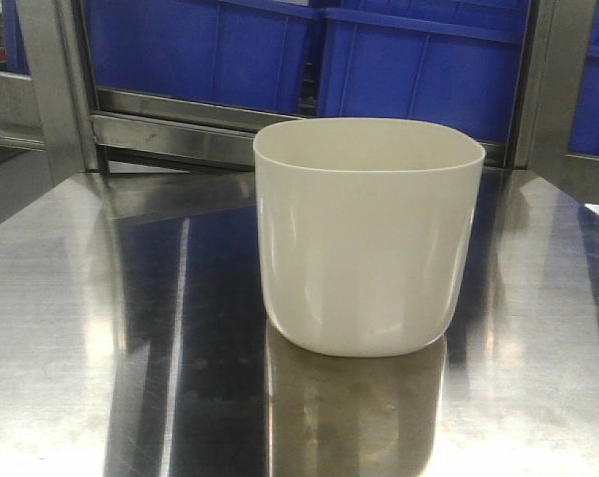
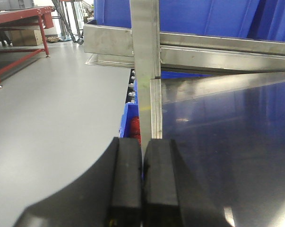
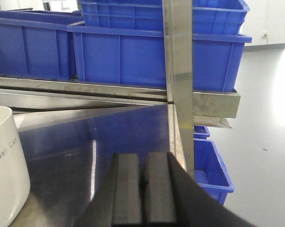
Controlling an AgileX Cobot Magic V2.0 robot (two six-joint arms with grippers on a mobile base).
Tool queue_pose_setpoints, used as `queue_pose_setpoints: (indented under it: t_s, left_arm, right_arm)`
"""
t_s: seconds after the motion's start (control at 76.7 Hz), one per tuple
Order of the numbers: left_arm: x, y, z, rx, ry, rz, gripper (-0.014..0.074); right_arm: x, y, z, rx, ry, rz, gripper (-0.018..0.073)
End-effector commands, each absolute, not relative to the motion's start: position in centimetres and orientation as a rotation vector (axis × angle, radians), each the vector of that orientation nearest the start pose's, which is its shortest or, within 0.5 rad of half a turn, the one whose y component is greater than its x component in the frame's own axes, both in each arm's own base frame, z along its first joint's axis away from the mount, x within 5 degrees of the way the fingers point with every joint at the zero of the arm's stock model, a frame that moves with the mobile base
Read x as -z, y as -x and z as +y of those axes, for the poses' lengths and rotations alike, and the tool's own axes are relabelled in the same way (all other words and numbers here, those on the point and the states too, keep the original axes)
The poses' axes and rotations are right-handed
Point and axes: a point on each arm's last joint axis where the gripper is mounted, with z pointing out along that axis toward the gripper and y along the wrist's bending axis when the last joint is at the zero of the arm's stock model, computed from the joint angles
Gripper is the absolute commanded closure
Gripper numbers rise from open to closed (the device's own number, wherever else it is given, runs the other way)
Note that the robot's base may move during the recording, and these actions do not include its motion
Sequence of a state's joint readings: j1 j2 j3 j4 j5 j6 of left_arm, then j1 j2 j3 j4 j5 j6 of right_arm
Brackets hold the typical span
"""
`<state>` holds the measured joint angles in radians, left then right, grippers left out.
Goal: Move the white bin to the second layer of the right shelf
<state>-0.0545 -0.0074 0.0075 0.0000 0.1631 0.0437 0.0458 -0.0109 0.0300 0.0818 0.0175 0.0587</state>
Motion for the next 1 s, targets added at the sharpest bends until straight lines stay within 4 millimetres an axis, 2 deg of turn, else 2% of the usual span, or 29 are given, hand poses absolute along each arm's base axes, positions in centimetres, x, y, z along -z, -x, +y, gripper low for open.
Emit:
queue_pose_setpoints:
  t_s: [0.0,0.339,0.639,0.769,0.99]
  left_arm:
    - [-19.2,-5.6,-0.3,0.014,-0.074,1.58,0.0512]
    - [-19.2,-5.6,-0.3,0.014,-0.074,1.58,0.0512]
    - [-19.2,-5.6,-0.3,0.014,-0.074,1.58,0.0512]
    - [-19.2,-5.6,-0.3,0.014,-0.074,1.58,0.0512]
    - [-19.2,-5.6,-0.3,0.014,-0.074,1.58,0.0512]
  right_arm:
    - [-21.6,-5.3,0.2,-0.14,-0.058,1.398,0.051]
    - [-21.8,-5.3,0.2,-0.14,-0.058,1.398,0.051]
    - [-24.5,-4.7,0.4,-0.101,-0.002,1.565,0.0503]
    - [-25.0,-5.6,0.5,-0.08,0.026,1.715,0.0503]
    - [-24.8,-8.4,0.7,-0.111,0.008,1.955,0.0503]
